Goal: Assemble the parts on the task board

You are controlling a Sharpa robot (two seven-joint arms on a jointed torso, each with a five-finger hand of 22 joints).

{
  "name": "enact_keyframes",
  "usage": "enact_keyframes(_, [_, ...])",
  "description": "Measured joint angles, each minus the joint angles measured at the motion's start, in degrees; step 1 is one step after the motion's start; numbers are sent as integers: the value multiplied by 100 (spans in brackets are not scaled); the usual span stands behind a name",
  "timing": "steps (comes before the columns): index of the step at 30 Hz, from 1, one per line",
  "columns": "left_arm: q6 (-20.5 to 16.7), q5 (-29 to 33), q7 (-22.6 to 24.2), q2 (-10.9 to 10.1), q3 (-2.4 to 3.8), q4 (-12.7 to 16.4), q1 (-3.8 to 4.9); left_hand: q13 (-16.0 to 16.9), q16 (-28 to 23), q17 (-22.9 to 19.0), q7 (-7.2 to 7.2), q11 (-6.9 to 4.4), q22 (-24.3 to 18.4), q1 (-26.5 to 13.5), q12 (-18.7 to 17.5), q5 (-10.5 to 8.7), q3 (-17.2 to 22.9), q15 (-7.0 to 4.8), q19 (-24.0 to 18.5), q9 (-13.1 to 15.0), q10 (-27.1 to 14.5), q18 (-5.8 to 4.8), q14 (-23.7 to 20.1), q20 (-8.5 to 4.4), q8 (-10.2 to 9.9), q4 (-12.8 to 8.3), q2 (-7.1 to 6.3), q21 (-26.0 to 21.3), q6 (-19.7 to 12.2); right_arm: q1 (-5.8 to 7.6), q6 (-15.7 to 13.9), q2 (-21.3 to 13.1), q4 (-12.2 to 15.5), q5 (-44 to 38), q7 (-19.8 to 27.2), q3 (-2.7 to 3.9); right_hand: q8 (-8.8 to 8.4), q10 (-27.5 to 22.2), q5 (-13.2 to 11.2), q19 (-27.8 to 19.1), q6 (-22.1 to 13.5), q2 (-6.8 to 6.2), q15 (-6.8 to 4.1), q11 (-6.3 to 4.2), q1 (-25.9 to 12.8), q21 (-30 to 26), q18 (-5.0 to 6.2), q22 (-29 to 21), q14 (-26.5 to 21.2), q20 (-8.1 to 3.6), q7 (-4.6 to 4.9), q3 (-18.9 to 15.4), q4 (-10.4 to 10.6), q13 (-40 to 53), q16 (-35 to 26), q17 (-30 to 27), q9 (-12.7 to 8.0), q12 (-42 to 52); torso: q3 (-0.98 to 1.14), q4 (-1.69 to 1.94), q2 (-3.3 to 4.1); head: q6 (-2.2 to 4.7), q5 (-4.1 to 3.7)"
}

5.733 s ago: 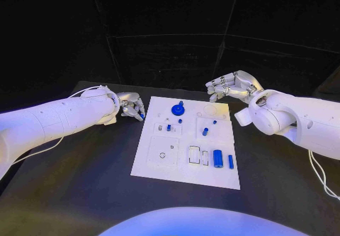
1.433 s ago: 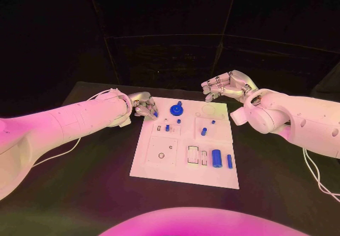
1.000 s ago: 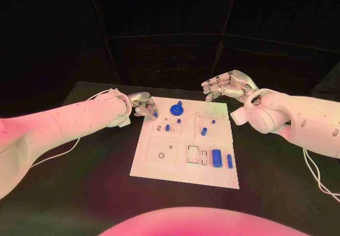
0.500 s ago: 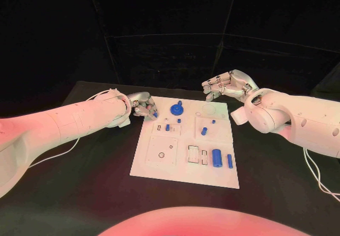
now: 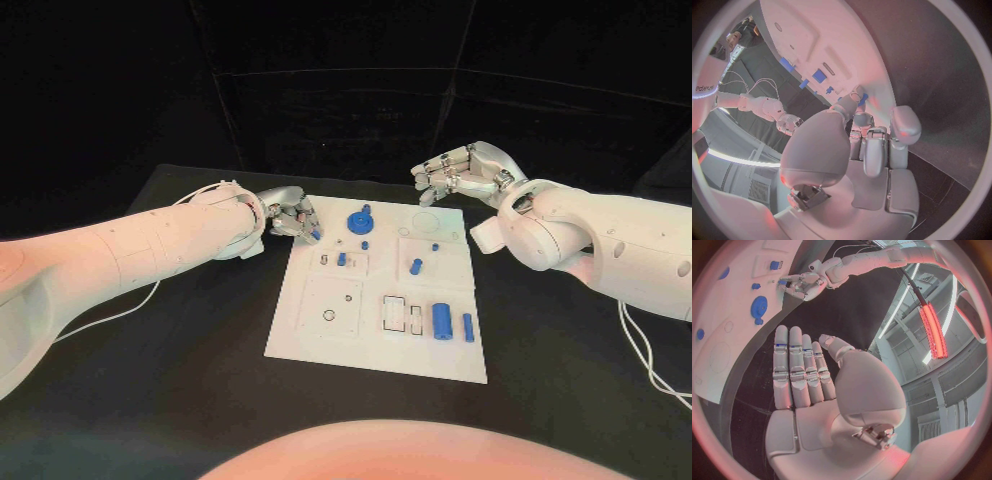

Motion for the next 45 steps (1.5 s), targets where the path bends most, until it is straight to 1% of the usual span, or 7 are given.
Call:
enact_keyframes(11, [-13, -1, 10, -16, 0, 18, 0, -13, 0, 0, 2, 0, 15, 0, 0, 0, -14, 0, 0, -28, 0, 1, 0, 0, -40, -15, 0, 0, -1, 0, 2, 2, -5, 0, 0, 0, 0, 0, 0, 0, 0, 0, 0, 0, 0, 0, 0, 0, 0, 0, 0, 0, 0, 0, 0, 0, 0, 0, 1, -2, 0, 2, 16])
enact_keyframes(15, [-15, -2, 11, -16, 1, 19, 0, -26, 0, 0, 64, 1, 24, 0, 0, 0, -14, 21, 0, -64, -1, 2, -21, 0, -111, -46, 0, 0, -64, 0, 3, 2, -6, 0, 0, 0, 0, 0, 0, 0, 0, 0, 0, 0, 0, 0, 0, 0, 0, 0, 0, 0, 0, 0, 0, 0, 0, 0, 3, -4, 0, 5, 19])
enact_keyframes(17, [-18, -2, 11, -16, 1, 18, 0, -31, 0, 0, 72, 23, 28, 0, 0, 0, -13, 21, 0, -88, 20, 2, -21, 0, -151, -47, 0, 0, -114, -1, 4, 2, -6, 0, 0, 0, 0, 0, 0, 0, 0, 0, 0, 0, 0, 0, 0, 0, 0, 0, 0, 0, 0, 0, 0, 0, 0, 0, 3, -4, 0, 5, 19])
enact_keyframes(29, [-42, -3, 3, -28, 0, -4, 0, -31, 0, 0, 93, 23, 53, 0, -1, 0, -13, 42, 21, -109, 20, 3, 0, 21, -178, -47, 0, 35, -134, -1, 5, -3, 12, 0, 0, 0, 0, 0, 0, 0, 0, 0, 0, 0, 0, 0, 0, 0, 0, 0, 0, 0, 0, 0, 0, 0, 0, 0, 4, -8, 0, 12, 19])
enact_keyframes(32, [-41, -3, -4, -43, 0, -7, 0, -30, 0, 0, 93, 23, 65, 0, -1, 0, -13, 42, 21, -115, 20, 3, 0, 21, -178, -47, 0, 35, -134, -1, 6, -3, 15, 0, 0, 0, 0, 0, 0, 0, 0, 0, 0, 0, 0, 0, 0, 0, 0, 0, 0, 0, 0, 0, 0, 0, 0, 0, 4, -8, 1, 3, 18])
enact_keyframes(36, [-34, -3, -11, -46, 0, -7, 0, -30, 0, 0, 93, 23, 78, 24, -1, -1, 26, 41, 21, -125, 20, 3, 0, 21, -211, -85, 24, 66, -134, -1, 8, -3, 16, 0, 0, 0, 0, 0, 0, 0, 0, 0, 0, 0, 0, 0, 0, 0, 0, 0, 0, 0, 0, 0, 0, 0, 0, 0, 4, -7, 1, 0, 15])
enact_keyframes(45, [-23, -2, -35, -56, 0, -21, 0, -30, 0, 0, 93, 23, 83, 23, -1, -1, 42, 62, 21, -131, 20, 4, -21, 21, -217, -101, 23, 66, -134, -1, 10, -3, 8, 0, -2, 0, 0, -1, 0, 0, 0, 0, 0, 1, 0, 0, 0, -2, 0, 0, 0, 3, -3, -1, 0, -1, 0, 0, 4, -5, 1, -2, 12])
